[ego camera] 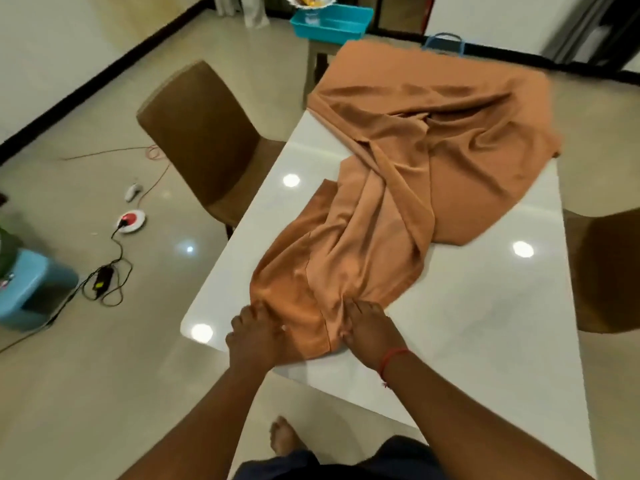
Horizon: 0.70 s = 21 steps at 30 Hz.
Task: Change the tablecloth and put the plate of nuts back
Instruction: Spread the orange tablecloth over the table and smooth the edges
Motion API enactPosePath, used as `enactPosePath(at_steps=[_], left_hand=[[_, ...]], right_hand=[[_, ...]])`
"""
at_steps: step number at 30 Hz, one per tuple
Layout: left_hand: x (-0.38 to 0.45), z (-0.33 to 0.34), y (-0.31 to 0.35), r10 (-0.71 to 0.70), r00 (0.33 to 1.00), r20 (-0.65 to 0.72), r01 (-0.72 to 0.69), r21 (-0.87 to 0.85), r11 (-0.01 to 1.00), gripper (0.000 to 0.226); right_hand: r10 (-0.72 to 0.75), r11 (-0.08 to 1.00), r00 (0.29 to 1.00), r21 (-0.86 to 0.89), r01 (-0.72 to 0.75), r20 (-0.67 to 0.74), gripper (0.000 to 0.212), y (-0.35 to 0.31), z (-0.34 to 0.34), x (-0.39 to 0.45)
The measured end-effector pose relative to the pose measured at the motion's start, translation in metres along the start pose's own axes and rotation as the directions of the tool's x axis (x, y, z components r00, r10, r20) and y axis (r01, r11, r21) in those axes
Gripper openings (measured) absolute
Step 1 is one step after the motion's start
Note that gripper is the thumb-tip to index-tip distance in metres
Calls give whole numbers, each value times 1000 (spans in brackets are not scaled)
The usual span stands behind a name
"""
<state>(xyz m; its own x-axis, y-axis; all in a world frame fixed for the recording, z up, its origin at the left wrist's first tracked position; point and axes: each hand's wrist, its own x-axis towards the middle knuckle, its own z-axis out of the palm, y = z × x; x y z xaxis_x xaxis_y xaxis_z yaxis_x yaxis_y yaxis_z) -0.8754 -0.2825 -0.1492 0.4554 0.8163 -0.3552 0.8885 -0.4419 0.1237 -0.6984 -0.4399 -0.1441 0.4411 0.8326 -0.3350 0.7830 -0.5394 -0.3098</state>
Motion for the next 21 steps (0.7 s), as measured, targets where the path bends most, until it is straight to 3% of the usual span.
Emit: enactPosePath(at_steps=[2, 3, 4, 5, 6, 7, 8, 10, 11, 13, 15, 16, 19, 21], left_hand=[[12, -6, -1, -17, 1000, 20, 19, -83, 996, 66], [18, -9, 2, -32, 997, 68, 45, -200, 979, 59], [22, -10, 3, -33, 992, 126, 69, -299, 952, 53], [25, -11, 4, 10, 986, 166, 51, -358, 932, 51], [26, -11, 5, 65, 980, 188, 13, -384, 923, 51], [27, -12, 6, 114, 970, 213, -19, -401, 916, 51], [27, -15, 7, 158, 955, 250, -36, -432, 901, 48], [25, -21, 14, 243, 911, 333, -35, -524, 851, 40], [22, -24, 18, 290, 883, 369, -50, -541, 839, 36], [17, -30, 29, 372, 830, 415, -111, -531, 840, 27], [11, -34, 39, 387, 806, 448, -123, -512, 850, 22], [9, -36, 44, 397, 789, 468, -134, -500, 856, 23], [-4, -42, 57, 406, 761, 506, -147, -475, 868, 30], [-14, -44, 66, 432, 738, 518, -155, -493, 856, 32]], right_hand=[[88, 982, 994, 173, -75, -68, 53, -6, 0, 0], [214, 933, 967, 322, -161, -136, 47, -8, -1, -1], [406, 830, 892, 488, -269, -198, 44, -9, -1, 0], [619, 663, 760, 652, -368, -200, 45, -9, -4, 1], [777, 451, 620, 784, -427, -110, 50, -8, -8, 1], [844, 229, 533, 866, -446, 51, 59, -9, -12, 3], [827, 32, 526, 917, -398, 199, 64, -10, -14, 7], [694, -247, 622, 932, -265, 362, 50, -15, -21, 17], [659, -254, 654, 929, -269, 370, 37, -18, -26, 20], [657, -81, 678, 926, -369, 328, 17, -21, -28, 27], [730, 147, 628, 837, -528, 268, 17, -21, -28, 27], [762, 192, 601, 802, -566, 242, 16, -20, -27, 26], [700, 31, 648, 895, -446, 299, 6, -21, -29, 16], [758, -10, 624, 960, -278, 189, 10, -22, -45, 7]])
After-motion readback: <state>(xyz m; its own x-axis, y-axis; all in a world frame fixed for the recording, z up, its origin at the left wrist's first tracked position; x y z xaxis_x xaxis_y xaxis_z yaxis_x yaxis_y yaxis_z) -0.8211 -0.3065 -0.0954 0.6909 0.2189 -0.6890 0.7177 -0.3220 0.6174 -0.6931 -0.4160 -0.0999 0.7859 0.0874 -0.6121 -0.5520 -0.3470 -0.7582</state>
